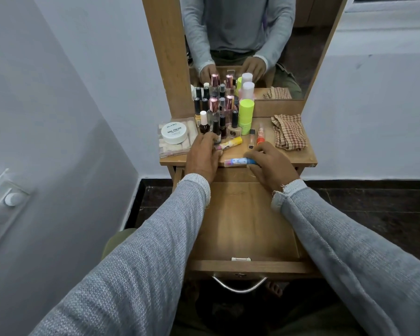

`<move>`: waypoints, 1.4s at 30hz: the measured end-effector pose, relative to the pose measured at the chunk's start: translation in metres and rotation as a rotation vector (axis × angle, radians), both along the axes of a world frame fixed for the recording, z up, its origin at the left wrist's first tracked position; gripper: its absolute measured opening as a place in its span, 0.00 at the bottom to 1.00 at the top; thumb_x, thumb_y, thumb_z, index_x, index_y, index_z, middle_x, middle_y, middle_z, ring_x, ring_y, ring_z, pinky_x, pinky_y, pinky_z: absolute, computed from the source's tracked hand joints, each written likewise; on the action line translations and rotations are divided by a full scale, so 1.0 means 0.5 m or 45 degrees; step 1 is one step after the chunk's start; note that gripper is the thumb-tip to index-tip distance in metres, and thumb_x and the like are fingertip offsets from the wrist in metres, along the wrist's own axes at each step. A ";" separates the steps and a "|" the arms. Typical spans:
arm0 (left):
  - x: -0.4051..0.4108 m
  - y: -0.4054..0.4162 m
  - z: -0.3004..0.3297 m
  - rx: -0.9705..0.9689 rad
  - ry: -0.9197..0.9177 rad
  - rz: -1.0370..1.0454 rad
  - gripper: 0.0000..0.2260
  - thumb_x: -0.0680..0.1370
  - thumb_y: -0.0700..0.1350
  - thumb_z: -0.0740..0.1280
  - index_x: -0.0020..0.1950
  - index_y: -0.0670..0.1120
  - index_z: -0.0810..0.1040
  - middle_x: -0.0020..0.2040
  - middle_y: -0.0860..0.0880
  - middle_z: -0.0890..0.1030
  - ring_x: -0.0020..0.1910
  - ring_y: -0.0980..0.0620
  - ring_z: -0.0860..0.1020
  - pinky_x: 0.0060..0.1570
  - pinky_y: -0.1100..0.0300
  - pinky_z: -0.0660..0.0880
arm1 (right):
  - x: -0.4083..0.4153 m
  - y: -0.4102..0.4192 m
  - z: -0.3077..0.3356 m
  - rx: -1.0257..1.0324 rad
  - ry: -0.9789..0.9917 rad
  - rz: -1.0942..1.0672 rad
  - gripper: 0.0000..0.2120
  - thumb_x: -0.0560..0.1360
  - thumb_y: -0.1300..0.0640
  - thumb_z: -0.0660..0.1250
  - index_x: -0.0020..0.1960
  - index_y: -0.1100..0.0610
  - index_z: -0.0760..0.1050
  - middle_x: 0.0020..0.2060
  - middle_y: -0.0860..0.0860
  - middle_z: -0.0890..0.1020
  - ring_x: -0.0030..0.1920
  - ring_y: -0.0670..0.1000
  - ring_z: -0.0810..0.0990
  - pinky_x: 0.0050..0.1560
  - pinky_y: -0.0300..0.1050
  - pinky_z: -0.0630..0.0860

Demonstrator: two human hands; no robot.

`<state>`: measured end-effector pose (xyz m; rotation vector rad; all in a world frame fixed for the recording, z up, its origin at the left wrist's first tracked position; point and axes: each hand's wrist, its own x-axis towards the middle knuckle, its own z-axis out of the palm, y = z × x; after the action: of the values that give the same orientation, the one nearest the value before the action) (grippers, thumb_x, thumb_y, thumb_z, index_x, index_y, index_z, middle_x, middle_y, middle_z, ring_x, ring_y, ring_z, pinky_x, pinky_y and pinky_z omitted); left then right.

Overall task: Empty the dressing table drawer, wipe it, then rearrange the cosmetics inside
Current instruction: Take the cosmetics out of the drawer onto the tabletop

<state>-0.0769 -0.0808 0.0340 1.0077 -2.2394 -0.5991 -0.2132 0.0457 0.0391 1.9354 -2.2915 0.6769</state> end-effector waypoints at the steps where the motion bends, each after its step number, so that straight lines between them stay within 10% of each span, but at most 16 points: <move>1: 0.001 0.003 -0.001 0.010 0.011 0.014 0.13 0.76 0.37 0.68 0.59 0.45 0.74 0.56 0.46 0.77 0.52 0.49 0.77 0.55 0.51 0.77 | 0.002 -0.010 0.004 -0.008 0.015 -0.015 0.13 0.71 0.64 0.70 0.56 0.62 0.78 0.51 0.59 0.77 0.46 0.57 0.77 0.44 0.44 0.71; 42: 0.005 0.036 0.007 0.001 -0.098 0.170 0.18 0.76 0.46 0.71 0.63 0.46 0.72 0.59 0.46 0.77 0.56 0.47 0.76 0.53 0.56 0.74 | -0.004 -0.057 0.008 0.034 -0.032 -0.268 0.13 0.75 0.57 0.65 0.58 0.61 0.75 0.54 0.59 0.76 0.49 0.58 0.77 0.48 0.47 0.73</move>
<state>-0.0744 -0.0629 0.0375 1.1881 -2.2168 -0.5103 -0.2154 0.0172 0.0429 1.6716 -2.4838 0.6540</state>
